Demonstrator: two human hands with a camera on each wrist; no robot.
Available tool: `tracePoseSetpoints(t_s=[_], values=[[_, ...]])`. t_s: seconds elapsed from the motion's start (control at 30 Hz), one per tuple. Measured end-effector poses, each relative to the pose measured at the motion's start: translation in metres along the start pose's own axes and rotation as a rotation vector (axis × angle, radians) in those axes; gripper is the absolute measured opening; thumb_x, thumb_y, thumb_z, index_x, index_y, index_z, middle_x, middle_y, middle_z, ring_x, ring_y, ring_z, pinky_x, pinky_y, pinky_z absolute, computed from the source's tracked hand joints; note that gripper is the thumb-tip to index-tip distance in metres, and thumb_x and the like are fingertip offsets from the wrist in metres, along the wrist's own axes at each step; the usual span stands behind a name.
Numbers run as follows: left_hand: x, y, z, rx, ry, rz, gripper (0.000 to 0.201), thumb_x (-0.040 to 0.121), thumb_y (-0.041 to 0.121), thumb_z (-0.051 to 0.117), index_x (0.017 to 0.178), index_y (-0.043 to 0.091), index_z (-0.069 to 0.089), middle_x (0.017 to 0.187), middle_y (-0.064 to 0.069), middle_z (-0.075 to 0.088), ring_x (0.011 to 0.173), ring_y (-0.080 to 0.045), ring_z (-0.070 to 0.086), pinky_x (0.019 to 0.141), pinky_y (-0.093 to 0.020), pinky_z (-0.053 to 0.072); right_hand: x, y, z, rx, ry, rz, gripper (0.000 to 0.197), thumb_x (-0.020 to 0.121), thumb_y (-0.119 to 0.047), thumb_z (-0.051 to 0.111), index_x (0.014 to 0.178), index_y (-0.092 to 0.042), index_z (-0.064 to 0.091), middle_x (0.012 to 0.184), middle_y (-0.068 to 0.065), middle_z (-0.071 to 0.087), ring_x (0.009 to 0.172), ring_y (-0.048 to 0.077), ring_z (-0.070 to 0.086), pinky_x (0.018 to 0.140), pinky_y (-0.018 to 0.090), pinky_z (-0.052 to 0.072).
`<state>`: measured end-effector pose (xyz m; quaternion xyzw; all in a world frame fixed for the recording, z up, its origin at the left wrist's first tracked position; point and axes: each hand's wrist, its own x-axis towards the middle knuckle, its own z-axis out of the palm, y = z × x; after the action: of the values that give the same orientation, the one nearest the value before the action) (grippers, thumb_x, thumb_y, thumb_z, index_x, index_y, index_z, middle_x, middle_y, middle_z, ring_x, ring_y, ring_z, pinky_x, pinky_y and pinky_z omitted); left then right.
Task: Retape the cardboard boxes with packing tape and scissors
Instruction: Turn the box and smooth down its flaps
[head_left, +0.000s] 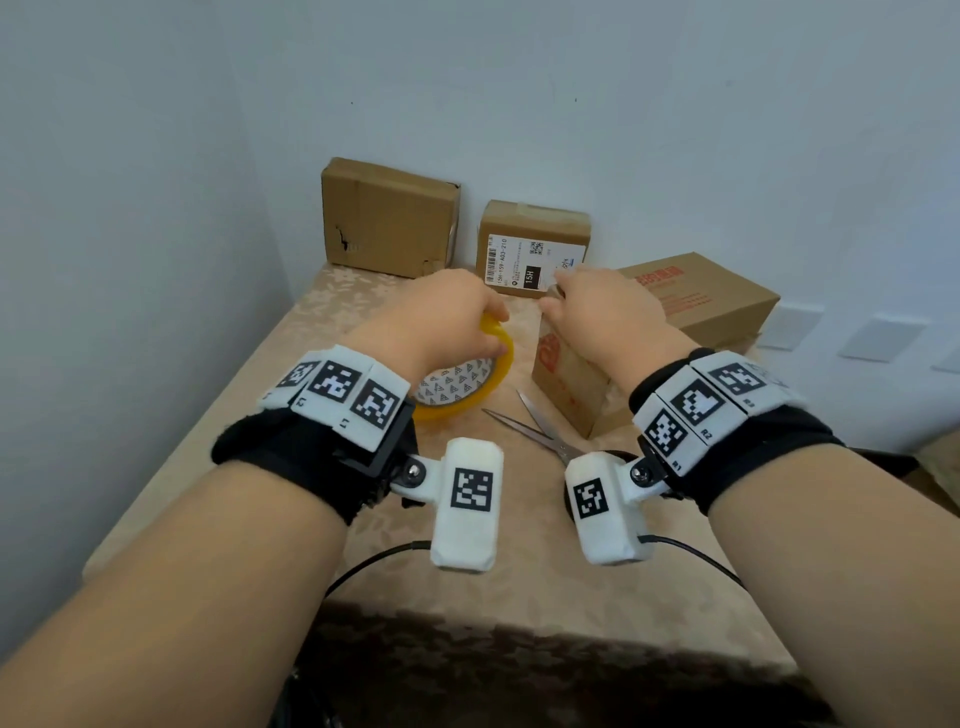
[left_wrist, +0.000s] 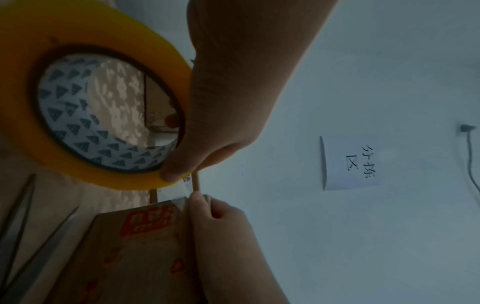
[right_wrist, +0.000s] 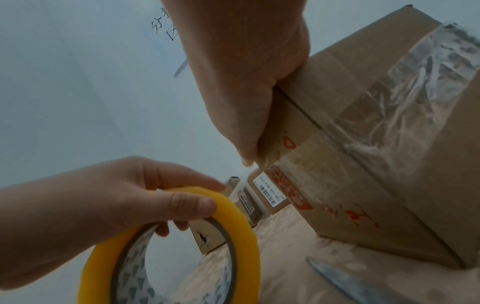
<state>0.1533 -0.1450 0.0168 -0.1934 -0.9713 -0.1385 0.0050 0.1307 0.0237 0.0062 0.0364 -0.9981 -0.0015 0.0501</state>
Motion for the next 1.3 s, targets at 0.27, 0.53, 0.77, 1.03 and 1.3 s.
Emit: tracePoseSetpoints(t_s=[0.27, 0.53, 0.77, 1.03, 1.3], values=[[0.002, -0.004, 0.009, -0.009, 0.079, 0.012, 0.052, 0.084, 0.048, 0.063, 0.130, 0.027, 0.051, 0.119, -0.001, 0.052, 0.108, -0.021, 0.052, 0.086, -0.034, 0.044, -0.002, -0.010, 0.007, -0.167, 0.032, 0.008, 0.041, 0.098, -0.018, 0.048, 0.133, 0.002, 0.040, 0.132, 0.020, 0.049, 0.122, 0.036, 0.046, 0.101, 0.046, 0.038], [0.004, -0.007, 0.014, -0.029, 0.088, 0.026, 0.056, 0.085, 0.051, 0.061, 0.136, 0.030, 0.048, 0.119, 0.000, 0.052, 0.109, -0.020, 0.050, 0.083, -0.030, 0.040, 0.001, -0.007, 0.011, -0.162, 0.013, 0.012, 0.061, 0.096, -0.017, 0.051, 0.145, 0.005, 0.023, 0.144, 0.022, 0.037, 0.133, 0.035, 0.036, 0.111, 0.047, 0.030], [0.005, -0.009, 0.013, -0.063, 0.094, 0.027, 0.057, 0.084, 0.052, 0.061, 0.135, 0.031, 0.048, 0.119, 0.000, 0.051, 0.109, -0.018, 0.050, 0.081, -0.028, 0.038, -0.004, -0.004, 0.003, -0.120, -0.030, -0.007, 0.072, 0.098, -0.033, 0.049, 0.150, 0.002, 0.013, 0.152, 0.020, 0.027, 0.141, 0.033, 0.025, 0.116, 0.047, 0.021], [0.005, -0.010, 0.015, -0.086, 0.087, 0.032, 0.056, 0.086, 0.050, 0.061, 0.137, 0.030, 0.047, 0.124, -0.001, 0.052, 0.114, -0.020, 0.050, 0.087, -0.031, 0.039, -0.002, -0.006, 0.005, -0.112, -0.032, 0.014, 0.067, 0.095, -0.015, 0.051, 0.149, 0.002, 0.016, 0.152, 0.020, 0.026, 0.140, 0.035, 0.025, 0.116, 0.049, 0.021], [-0.006, -0.006, 0.020, -0.086, 0.127, 0.037, 0.053, 0.091, 0.046, 0.054, 0.139, 0.028, 0.041, 0.125, -0.002, 0.049, 0.114, -0.020, 0.048, 0.090, -0.029, 0.038, -0.024, 0.004, -0.023, 0.388, 0.086, -0.048, 0.036, 0.103, -0.024, 0.036, 0.130, -0.008, 0.052, 0.133, 0.013, 0.056, 0.120, 0.028, 0.052, 0.101, 0.035, 0.039]])
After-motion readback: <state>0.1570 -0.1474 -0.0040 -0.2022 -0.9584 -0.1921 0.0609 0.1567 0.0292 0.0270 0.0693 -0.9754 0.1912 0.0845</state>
